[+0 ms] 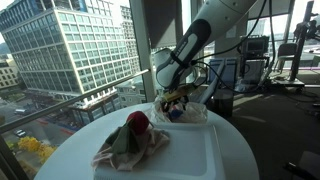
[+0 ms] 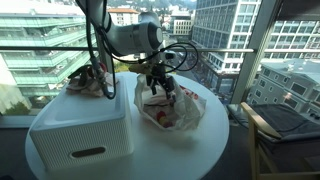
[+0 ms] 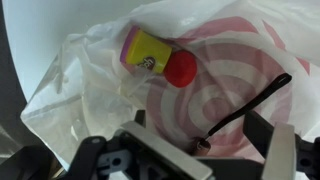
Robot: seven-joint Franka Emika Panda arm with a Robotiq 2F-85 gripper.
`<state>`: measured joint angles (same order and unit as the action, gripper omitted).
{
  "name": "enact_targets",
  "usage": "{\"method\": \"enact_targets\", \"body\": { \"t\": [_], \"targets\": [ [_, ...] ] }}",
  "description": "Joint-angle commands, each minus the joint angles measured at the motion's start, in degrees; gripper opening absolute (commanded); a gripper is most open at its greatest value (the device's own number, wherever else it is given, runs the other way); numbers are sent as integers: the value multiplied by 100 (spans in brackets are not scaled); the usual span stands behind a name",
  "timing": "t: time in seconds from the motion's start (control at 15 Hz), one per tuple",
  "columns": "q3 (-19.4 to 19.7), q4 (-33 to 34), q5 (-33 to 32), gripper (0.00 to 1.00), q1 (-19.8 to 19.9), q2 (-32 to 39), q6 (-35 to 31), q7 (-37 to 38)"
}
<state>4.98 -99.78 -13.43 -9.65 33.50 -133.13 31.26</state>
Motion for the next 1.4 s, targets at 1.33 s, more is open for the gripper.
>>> {"method": "enact_targets", "body": {
  "t": [1.33],
  "targets": [
    [1564, -147, -521, 73, -744, 1252, -3957, -448]
  ]
}}
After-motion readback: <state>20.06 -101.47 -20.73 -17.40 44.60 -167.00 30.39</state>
